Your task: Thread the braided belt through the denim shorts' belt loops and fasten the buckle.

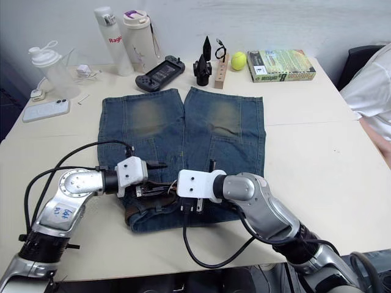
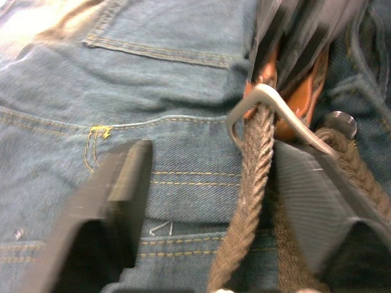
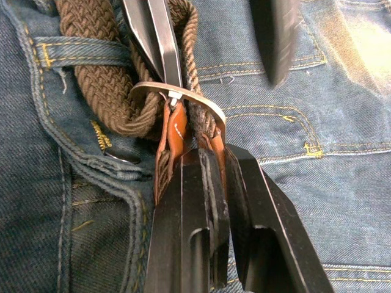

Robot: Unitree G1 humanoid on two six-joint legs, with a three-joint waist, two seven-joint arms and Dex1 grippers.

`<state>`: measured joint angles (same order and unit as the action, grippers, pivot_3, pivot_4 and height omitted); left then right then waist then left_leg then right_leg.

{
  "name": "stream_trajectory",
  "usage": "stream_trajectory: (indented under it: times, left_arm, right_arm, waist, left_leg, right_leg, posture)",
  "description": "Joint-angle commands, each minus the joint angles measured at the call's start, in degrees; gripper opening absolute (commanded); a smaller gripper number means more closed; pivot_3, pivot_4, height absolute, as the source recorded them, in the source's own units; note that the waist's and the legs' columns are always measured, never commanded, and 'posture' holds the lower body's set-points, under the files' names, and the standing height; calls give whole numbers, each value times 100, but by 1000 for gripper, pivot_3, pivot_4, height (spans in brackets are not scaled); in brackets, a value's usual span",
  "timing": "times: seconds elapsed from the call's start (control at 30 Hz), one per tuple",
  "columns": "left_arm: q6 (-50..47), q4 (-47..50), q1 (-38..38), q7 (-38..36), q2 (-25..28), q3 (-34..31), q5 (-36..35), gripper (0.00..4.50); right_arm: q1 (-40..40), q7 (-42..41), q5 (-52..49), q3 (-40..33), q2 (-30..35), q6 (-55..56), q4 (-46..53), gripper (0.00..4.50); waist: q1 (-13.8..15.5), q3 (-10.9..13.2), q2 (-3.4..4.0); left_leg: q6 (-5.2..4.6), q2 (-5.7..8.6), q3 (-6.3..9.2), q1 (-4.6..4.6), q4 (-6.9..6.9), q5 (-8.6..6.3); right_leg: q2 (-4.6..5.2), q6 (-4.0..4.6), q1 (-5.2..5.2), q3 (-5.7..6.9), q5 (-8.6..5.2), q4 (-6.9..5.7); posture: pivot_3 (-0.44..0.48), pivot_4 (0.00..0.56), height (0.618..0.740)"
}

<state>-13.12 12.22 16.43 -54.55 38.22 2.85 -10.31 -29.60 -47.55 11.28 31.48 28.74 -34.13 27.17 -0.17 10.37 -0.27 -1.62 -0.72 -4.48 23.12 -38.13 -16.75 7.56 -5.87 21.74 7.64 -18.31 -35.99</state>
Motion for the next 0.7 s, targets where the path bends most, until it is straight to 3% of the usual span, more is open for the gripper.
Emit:
stream_trajectory:
  times: [0.03, 0.2, 0.3, 0.43, 0.7]
  left_arm:
    - [-845, 712, -227, -193, 256, -734, -1054, 3306]
    - [-1774, 891, -1031, -455, 689, -1744, -2109, 3306]
    - [-1829, 830, -1404, -632, 741, -1975, -2381, 2104]
    - [-1724, 834, -1654, -662, 733, -1824, -2295, 179]
    - [-1774, 969, -1556, -425, 610, -1178, -2078, 30]
  right_arm:
    - [78, -23, -18, -63, 36, -55, 203, 0]
    - [142, -15, -18, -157, 94, -28, 265, 0]
    - [161, 4, -23, -179, 109, -16, 282, 0]
    - [181, 17, -27, -195, 131, -11, 311, 0]
    - [220, 34, -25, -212, 163, -77, 422, 0]
  waist:
    - [-2, 0, 0]
    - [-7, 0, 1]
    - [5, 1, 1]
    - [13, 0, 0]
    - [6, 0, 1]
  left_leg:
    - [0, -1, 0, 0, 0, 0]
    - [2, -4, 5, -4, 2, 0]
    - [4, -3, 6, -5, 3, -1]
    - [4, 0, 12, -5, 0, -1]
    - [6, 0, 14, -5, 3, -2]
  right_leg:
    - [0, 0, 0, 0, 0, 1]
    - [0, 0, -3, -8, 0, 3]
    - [1, 0, -5, -9, 0, 6]
    - [4, 0, -12, -14, 0, 6]
    - [3, 1, -11, -21, 0, 7]
  posture:
    - [0, 150, 720]
    - [0, 150, 720]
    - [0, 150, 720]
    - [0, 150, 720]
    - [0, 150, 720]
